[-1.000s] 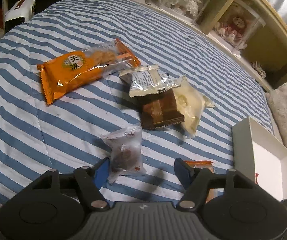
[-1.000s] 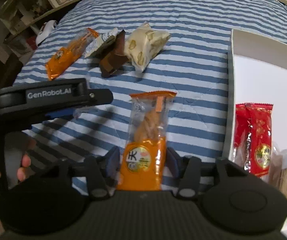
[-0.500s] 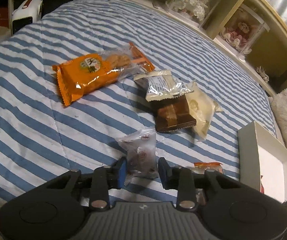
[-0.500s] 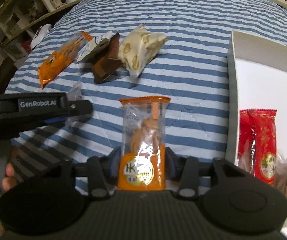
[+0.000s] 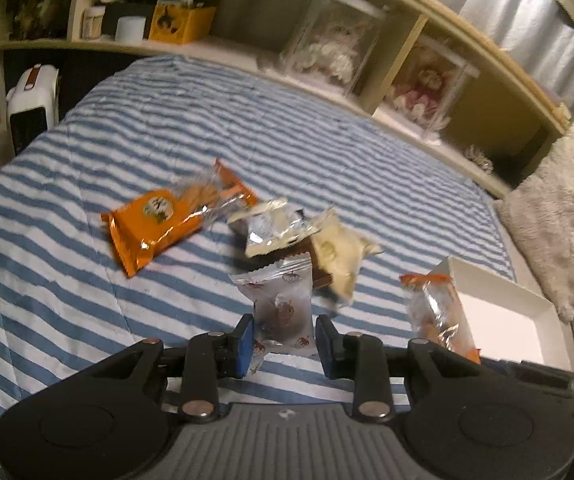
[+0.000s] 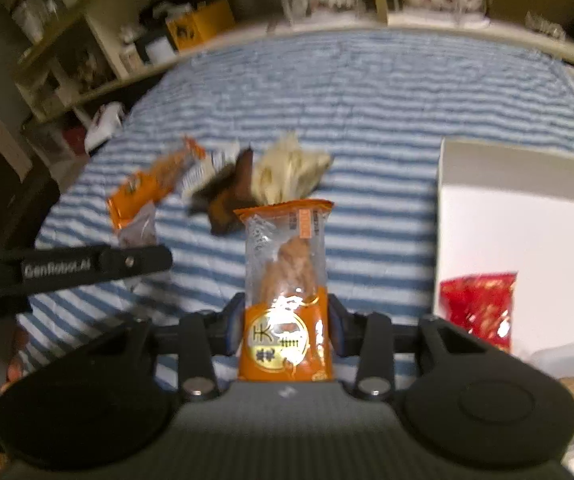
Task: Organize snacks
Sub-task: 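Grasp the orange printed packet with the right tool while the left tool grasps the small clear bag, then carry the clear bag with the left tool while the right tool carries the orange packet to the box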
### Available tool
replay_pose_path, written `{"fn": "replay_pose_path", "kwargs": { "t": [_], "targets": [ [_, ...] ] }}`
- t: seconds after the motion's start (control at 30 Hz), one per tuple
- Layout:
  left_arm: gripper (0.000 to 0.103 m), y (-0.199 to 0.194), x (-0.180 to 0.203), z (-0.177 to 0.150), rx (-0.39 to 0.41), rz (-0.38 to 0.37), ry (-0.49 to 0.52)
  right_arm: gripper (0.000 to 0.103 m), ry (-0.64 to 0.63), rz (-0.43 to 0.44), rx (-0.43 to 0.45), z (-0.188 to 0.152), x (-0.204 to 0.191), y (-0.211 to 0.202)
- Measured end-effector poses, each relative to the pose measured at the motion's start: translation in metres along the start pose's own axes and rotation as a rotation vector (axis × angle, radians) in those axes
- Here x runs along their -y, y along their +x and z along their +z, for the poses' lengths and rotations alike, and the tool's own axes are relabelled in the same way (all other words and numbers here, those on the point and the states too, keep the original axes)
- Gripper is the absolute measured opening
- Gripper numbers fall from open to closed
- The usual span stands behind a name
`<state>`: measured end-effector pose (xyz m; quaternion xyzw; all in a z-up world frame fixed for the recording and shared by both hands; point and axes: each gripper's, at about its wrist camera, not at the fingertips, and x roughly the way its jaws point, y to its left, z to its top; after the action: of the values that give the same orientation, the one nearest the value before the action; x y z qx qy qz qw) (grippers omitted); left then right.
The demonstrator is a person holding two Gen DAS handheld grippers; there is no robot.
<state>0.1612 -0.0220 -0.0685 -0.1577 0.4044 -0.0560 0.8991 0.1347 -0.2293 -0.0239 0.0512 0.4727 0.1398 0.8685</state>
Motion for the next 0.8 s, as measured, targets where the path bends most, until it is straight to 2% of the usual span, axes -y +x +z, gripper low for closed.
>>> {"fn": "replay_pose_path", "kwargs": {
  "t": [0.37, 0.57, 0.8],
  "targets": [
    [0.035, -0.029, 0.029, 0.003, 0.046, -0.070, 0.062, 0.047, 0.017, 0.008, 0.158, 0.018, 0.014, -0.059],
    [0.035, -0.037, 0.058, -0.001, 0.046, -0.134, 0.095, 0.047, 0.035, -0.026, 0.181, 0.019, 0.031, -0.086],
    [0.035, -0.042, 0.103, -0.010, 0.043, -0.193, 0.148, 0.047, 0.062, -0.088, 0.195, 0.005, 0.062, -0.114]
  ]
}}
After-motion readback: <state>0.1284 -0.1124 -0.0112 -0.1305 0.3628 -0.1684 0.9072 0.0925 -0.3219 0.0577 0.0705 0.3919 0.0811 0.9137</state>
